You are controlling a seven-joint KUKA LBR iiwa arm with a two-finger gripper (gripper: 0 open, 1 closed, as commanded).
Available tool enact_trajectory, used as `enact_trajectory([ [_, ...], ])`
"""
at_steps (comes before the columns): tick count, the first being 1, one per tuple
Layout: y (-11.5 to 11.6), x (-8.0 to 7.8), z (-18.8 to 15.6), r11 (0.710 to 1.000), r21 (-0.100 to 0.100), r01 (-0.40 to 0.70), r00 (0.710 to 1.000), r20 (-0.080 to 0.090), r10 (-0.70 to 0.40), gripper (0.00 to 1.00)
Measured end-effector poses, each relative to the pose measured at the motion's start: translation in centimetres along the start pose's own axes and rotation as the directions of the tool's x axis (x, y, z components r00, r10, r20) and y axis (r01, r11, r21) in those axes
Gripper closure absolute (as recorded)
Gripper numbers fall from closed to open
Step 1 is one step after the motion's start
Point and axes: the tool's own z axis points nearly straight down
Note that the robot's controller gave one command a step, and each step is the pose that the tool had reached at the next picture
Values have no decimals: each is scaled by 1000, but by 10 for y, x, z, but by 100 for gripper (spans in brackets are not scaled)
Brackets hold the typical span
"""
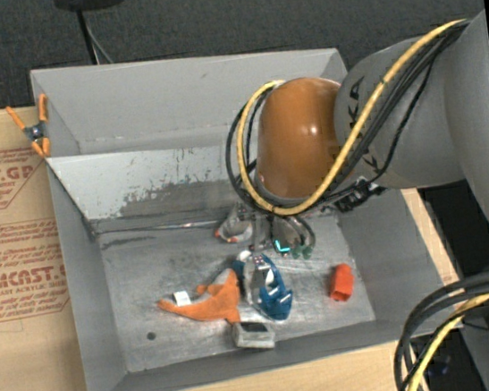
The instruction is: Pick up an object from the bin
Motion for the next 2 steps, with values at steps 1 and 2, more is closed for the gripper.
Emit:
enact_trajectory([
  [1, 0, -2, -3, 1000, 0, 0, 1000, 7, 0, 0],
  [2, -2, 2, 79, 1000, -6, 29, 999, 28, -29, 100],
])
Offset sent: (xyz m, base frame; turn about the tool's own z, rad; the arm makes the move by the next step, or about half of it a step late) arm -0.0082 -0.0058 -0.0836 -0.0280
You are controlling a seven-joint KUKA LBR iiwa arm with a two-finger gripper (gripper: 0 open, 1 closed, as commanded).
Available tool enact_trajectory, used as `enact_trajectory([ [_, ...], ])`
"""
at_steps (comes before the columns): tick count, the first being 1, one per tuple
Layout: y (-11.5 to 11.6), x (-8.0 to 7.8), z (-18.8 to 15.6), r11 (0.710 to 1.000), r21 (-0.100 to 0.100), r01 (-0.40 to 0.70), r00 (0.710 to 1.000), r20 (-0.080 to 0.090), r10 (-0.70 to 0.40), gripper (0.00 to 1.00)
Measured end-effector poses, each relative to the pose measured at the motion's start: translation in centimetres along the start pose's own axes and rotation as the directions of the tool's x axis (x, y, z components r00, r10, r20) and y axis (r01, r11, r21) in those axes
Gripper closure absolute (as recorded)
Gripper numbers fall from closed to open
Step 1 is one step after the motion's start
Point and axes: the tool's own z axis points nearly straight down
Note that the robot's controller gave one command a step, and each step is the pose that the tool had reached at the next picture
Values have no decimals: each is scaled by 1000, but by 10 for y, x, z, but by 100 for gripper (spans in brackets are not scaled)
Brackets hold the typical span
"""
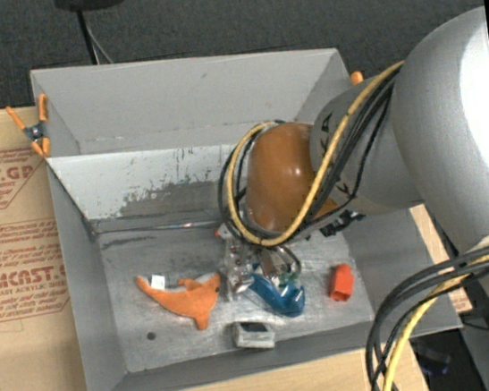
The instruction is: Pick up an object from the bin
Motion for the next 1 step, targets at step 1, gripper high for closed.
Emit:
enact_trajectory([
  [1, -2, 5, 3, 1000, 5, 0, 1000, -21, 0, 0],
])
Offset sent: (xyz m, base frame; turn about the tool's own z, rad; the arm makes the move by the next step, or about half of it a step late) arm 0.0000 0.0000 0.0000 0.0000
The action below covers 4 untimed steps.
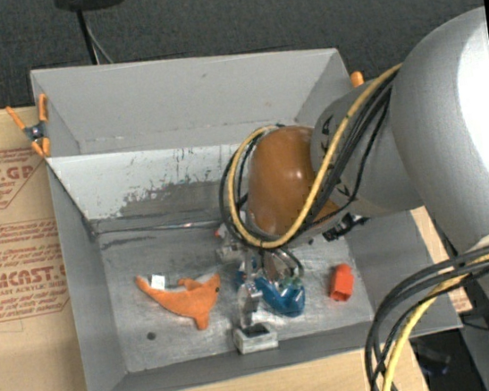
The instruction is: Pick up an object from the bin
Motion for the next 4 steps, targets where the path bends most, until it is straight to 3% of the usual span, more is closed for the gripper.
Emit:
enact_trajectory([
  [2, 9, 6, -1, 998, 3, -60, 998, 8, 60, 0],
  [3, 48, 15, -3, 995, 1, -97, 995, 12, 97, 0],
  [4, 91, 18, -3, 989, -1, -147, 989, 0, 147, 100],
])
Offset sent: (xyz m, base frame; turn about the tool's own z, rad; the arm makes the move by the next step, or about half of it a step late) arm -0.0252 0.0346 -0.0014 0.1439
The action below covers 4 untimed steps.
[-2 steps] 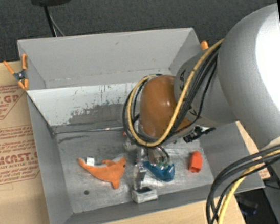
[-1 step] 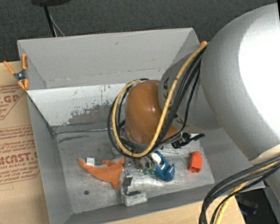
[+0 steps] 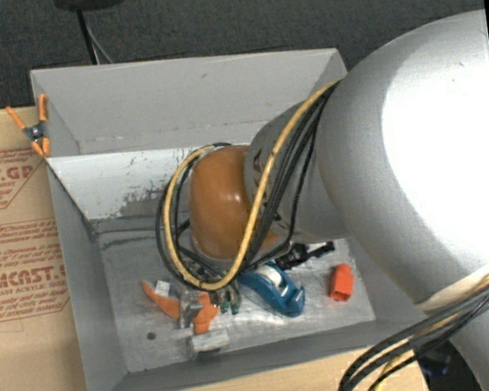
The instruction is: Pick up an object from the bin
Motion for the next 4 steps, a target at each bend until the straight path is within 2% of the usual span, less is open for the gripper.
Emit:
enact_trajectory([
  [1, -4, -1, 0, 1000, 0, -18, 1000, 0, 18, 100],
  [2, 4, 15, -75, 1000, 3, -12, 1000, -2, 12, 100],
  [3, 4, 15, -75, 1000, 3, -12, 1000, -2, 12, 100],
  [4, 3, 11, -119, 1000, 6, -18, 1000, -8, 18, 100],
])
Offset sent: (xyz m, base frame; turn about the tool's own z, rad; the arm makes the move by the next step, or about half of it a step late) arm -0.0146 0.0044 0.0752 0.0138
